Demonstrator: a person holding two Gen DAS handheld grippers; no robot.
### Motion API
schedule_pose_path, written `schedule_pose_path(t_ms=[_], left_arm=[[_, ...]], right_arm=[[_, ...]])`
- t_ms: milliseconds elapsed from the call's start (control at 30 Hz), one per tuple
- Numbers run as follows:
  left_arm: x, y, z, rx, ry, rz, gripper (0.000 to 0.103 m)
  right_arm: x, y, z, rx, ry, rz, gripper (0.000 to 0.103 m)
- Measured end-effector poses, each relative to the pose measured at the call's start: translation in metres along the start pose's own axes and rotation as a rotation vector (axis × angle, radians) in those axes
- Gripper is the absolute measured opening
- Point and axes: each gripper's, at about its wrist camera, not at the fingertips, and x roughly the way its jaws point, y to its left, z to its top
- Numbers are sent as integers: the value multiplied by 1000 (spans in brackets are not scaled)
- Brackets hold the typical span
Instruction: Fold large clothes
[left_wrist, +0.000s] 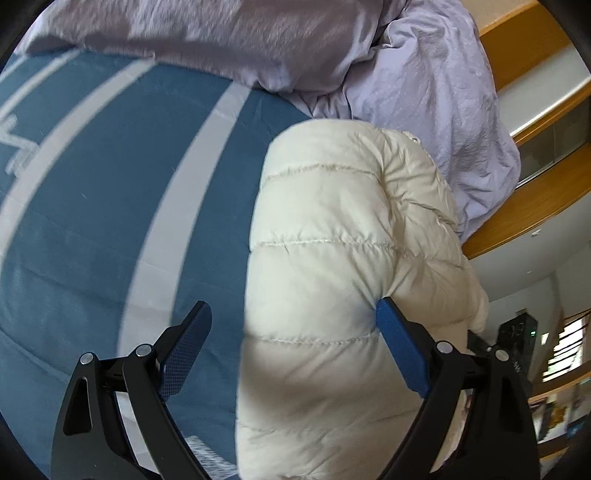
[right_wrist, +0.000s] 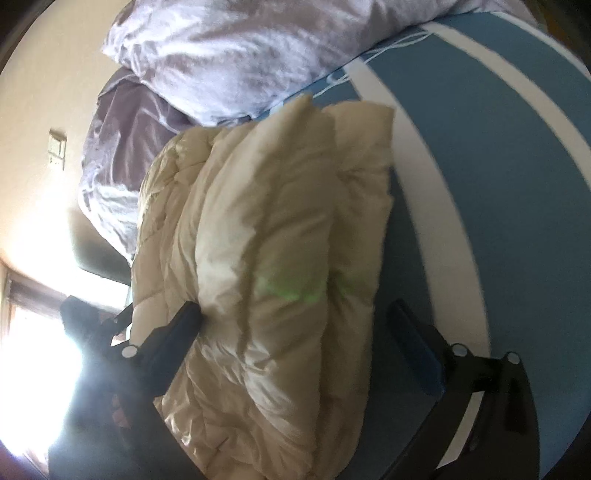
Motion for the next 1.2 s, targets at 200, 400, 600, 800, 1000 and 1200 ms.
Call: schedule_pose_path(t_ms=[200,400,600,800,1000,1200], left_arm=[[14,4,0,-59,38,-95,92],[24,4,-1,-97,57,-176,85],[21,8,-1,-121,40,-258,59],[-4,10,4,-120,-15,-317,45],[-45,18,23,-79,-128,-313,45],[-65,36,45,-63,-195,-242,45]], right_arm=[[11,8,4,-21,8,50,101],[19,14,7,-54,-1,81,97],[22,15,8,-46,6,173,59],[21,42,14,-113,-16,209,35],[34,89,34,-193,-42,241,33],[66,125,51,-264,-30,231,33]])
